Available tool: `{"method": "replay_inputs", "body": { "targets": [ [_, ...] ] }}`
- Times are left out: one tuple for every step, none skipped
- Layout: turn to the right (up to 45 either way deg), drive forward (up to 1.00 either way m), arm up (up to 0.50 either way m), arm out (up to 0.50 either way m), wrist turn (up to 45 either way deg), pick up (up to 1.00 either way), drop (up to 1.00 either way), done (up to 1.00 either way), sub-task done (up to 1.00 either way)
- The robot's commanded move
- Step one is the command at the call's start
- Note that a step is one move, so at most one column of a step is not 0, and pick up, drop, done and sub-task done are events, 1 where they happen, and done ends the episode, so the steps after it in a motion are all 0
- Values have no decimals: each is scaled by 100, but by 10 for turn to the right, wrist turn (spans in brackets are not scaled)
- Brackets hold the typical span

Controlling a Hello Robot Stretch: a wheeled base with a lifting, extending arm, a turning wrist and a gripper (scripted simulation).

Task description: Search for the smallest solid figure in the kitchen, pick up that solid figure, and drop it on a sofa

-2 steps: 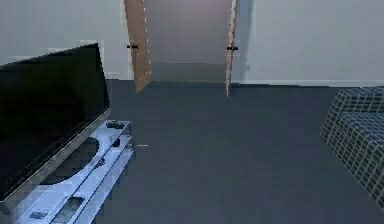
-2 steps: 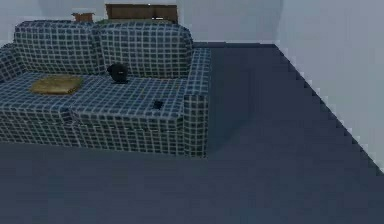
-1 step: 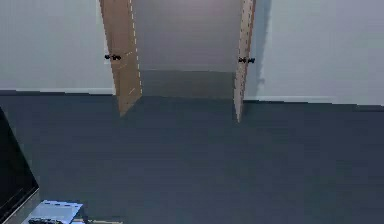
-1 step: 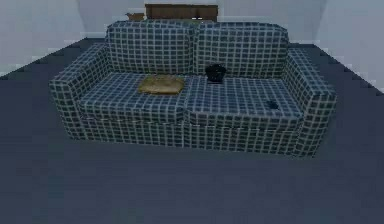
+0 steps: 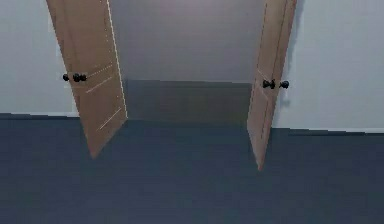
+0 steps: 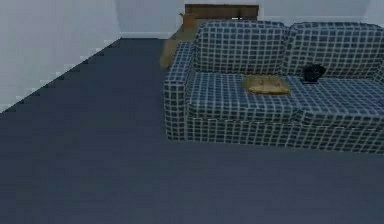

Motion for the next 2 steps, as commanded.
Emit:
{"method": "replay_inputs", "body": {
  "targets": [
    [30,0,0,0,0,0,0,0,0],
    [450,0,0,0,0,0,0,0,0]
  ]
}}
